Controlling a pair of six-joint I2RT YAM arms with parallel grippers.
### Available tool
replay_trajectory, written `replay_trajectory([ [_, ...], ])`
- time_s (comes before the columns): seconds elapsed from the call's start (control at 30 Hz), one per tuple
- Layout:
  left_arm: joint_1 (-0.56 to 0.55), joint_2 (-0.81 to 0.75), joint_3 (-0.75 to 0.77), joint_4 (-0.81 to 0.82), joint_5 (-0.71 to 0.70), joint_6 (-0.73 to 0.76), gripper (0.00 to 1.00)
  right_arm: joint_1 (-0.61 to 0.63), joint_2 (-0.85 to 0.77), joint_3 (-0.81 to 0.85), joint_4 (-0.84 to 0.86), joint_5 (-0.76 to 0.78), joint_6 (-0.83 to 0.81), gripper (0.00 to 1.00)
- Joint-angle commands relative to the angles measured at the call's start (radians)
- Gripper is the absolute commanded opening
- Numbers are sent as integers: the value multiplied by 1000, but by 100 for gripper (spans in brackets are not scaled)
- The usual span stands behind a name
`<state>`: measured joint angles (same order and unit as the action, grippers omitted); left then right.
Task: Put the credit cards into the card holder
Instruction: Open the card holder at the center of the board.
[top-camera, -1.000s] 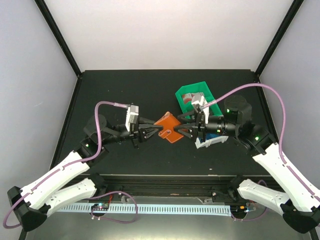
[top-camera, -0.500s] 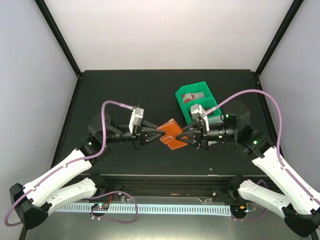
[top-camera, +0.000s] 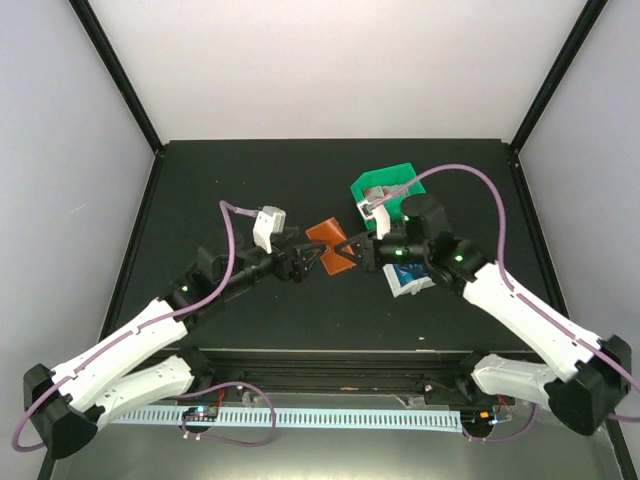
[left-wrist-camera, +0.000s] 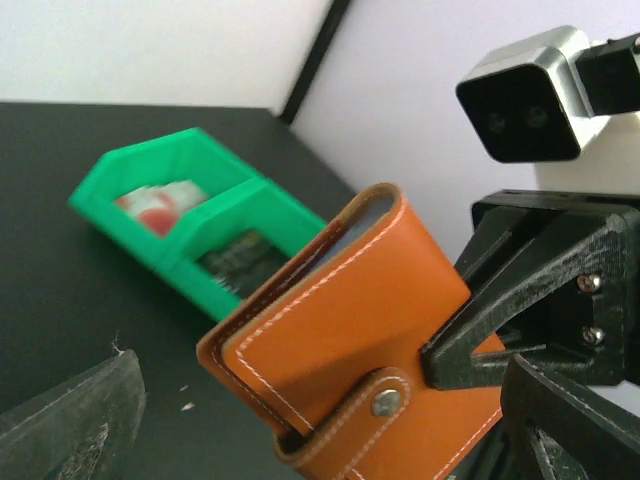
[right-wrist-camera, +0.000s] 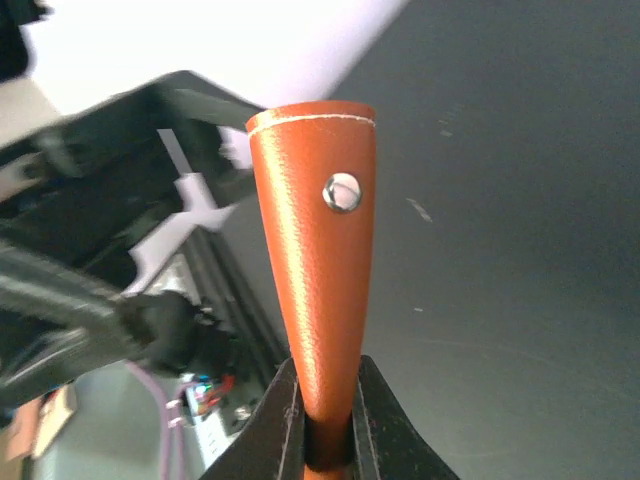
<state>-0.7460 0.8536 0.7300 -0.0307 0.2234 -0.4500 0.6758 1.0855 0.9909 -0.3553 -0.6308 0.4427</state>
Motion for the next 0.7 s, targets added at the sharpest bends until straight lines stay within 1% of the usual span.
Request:
replay_trajectory([
  [0.0, 4, 45, 18, -127, -229, -60, 99, 39, 83, 37, 24, 226, 56, 1],
  [0.07, 6, 81, 31, -169, -244, -94, 99, 55, 110, 53, 31, 257, 63, 1],
  [0.17, 9, 132, 28, -154, -188, -132, 99, 74, 136, 66, 42, 281, 64, 1],
  [0.3, 11, 182, 30, -139, -136, -164, 99, 84, 161, 66, 57, 275, 67, 1],
  [0.47, 30, 208, 32, -141, -144, -200, 98, 98, 180, 67, 60, 247, 46, 1],
  [0.57, 47, 213, 19, -168, -219, -231, 92, 100, 188, 67, 55, 245, 44, 1],
  [0.67, 62, 222, 5, -215, -307, -250, 80, 101, 186, 68, 51, 270, 47, 1],
])
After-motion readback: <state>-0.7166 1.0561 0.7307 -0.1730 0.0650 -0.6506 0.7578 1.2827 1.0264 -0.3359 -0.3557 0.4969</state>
